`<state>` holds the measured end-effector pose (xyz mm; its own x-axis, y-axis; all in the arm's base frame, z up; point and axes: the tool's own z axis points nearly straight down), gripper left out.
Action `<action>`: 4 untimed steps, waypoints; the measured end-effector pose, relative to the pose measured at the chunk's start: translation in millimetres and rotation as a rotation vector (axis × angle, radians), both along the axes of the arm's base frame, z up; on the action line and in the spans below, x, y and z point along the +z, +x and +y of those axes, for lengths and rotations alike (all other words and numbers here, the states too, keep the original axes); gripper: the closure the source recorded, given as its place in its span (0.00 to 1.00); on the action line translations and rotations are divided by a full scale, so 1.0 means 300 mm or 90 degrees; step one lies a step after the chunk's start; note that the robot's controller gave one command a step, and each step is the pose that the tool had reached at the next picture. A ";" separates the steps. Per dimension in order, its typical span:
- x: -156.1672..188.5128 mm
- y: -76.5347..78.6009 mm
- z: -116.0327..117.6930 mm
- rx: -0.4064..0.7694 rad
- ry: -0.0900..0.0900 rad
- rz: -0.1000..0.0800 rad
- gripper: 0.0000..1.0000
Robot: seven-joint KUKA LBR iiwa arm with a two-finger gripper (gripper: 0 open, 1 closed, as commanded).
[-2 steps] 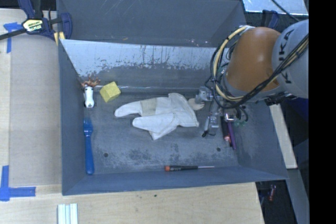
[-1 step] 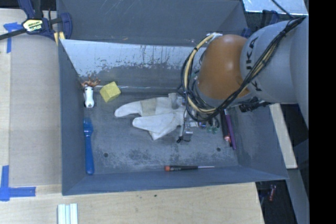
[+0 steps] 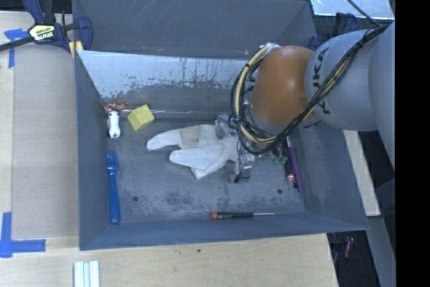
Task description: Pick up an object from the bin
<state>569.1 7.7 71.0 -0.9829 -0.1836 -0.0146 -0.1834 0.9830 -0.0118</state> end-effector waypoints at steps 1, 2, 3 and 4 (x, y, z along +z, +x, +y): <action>0.009 -0.043 0.086 -0.045 0.006 -0.002 1.00; 0.009 -0.043 0.086 -0.044 0.006 -0.002 1.00; 0.036 -0.047 0.086 -0.044 0.006 -0.001 1.00; 0.077 -0.044 0.085 -0.043 0.005 -0.003 1.00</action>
Offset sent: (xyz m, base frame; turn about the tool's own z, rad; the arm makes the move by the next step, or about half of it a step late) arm 0.0000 0.0000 0.0000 0.0000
